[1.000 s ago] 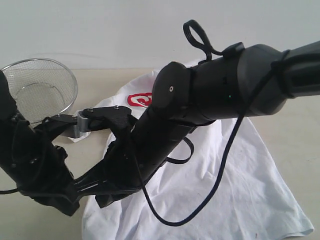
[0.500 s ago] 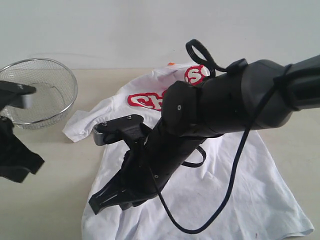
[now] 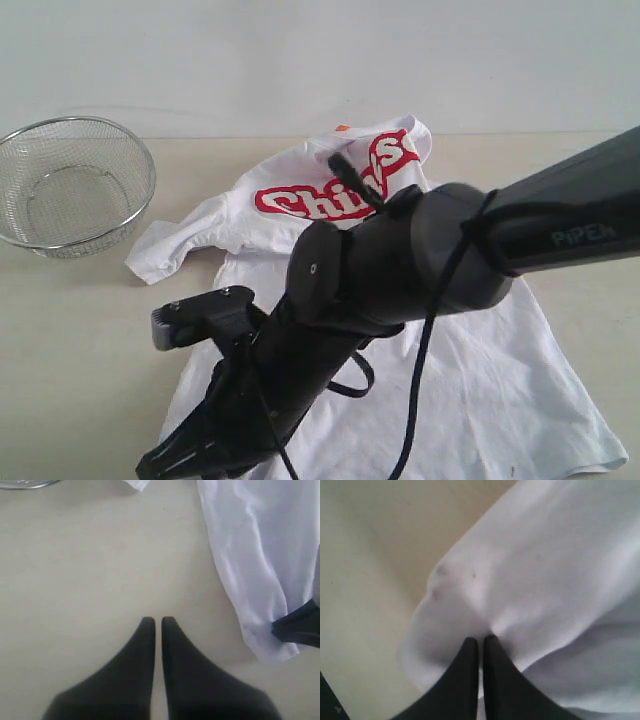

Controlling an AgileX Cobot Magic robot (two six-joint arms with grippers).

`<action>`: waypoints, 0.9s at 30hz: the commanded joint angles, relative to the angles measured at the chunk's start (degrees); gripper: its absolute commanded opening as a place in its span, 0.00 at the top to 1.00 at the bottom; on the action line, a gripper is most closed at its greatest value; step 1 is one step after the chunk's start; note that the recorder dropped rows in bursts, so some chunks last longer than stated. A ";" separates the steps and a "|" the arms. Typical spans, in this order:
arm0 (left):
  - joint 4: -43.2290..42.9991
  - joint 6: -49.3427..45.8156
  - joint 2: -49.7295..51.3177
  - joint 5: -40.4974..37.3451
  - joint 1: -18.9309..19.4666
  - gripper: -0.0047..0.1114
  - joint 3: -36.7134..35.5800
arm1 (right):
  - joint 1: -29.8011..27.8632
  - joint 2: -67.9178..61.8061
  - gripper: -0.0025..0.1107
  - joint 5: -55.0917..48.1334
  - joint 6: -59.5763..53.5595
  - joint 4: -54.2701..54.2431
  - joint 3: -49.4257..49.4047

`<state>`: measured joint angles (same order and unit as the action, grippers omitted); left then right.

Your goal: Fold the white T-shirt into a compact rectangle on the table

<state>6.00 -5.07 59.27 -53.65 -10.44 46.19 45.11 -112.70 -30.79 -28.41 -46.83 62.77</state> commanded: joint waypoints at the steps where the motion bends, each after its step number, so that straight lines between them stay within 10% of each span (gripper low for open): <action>1: 0.63 0.73 -2.72 -0.60 0.23 0.92 0.15 | 1.74 -1.22 0.98 0.43 -0.35 -1.11 0.22; 27: 1.22 0.41 -7.57 -1.86 0.23 0.92 0.15 | -1.14 -2.68 0.98 -4.42 1.05 -0.29 7.68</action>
<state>6.13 -5.07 52.04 -55.24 -10.44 46.19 46.22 -117.36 -33.39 -28.16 -48.65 70.19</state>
